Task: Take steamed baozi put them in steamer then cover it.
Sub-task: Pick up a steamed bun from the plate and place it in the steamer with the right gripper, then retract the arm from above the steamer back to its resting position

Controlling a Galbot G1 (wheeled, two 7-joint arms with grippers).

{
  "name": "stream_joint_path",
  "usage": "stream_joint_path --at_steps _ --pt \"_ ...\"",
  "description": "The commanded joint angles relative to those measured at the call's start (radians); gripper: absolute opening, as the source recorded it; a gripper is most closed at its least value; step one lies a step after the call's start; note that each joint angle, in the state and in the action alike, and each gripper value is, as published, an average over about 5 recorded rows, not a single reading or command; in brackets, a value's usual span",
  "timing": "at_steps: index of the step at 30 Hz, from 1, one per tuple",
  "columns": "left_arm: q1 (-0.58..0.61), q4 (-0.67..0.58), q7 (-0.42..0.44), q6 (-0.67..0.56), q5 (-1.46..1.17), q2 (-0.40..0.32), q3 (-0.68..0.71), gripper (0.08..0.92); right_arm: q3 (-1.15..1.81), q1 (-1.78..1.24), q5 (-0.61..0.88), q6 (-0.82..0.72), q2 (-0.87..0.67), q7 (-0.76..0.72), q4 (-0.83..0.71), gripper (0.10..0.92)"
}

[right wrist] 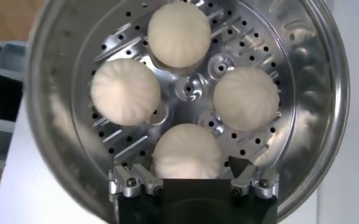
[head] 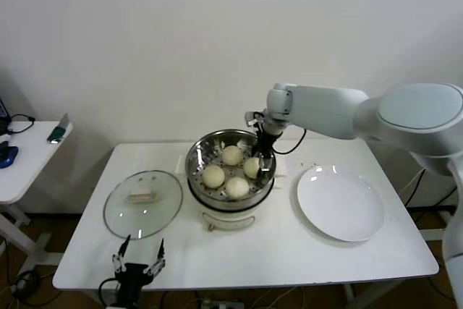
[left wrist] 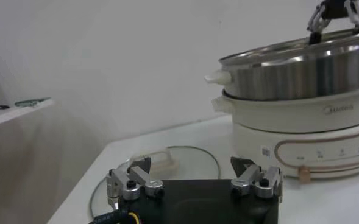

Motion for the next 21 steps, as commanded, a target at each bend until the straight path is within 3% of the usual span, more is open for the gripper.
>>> stream_joint_path --at_steps 1,5,10,21 --pt "0.010 -0.001 0.000 -0.001 0.000 -0.003 0.002 0.823 0.032 0.055 -0.028 0.025 -0.040 -0.053 0.043 0.823" --pt "0.002 -0.004 0.000 0.003 0.002 -0.003 0.001 0.823 0.085 0.074 -0.024 0.058 -0.083 -0.034 0.045 0.823" --pt "-0.009 -0.003 -0.002 0.005 0.014 0.004 -0.003 0.823 0.155 0.069 -0.013 0.220 -0.182 0.080 0.051 0.823" --pt "-0.025 0.002 -0.006 0.005 0.066 -0.013 -0.007 0.823 0.512 -0.220 -0.108 0.355 -0.533 0.535 0.291 0.823"
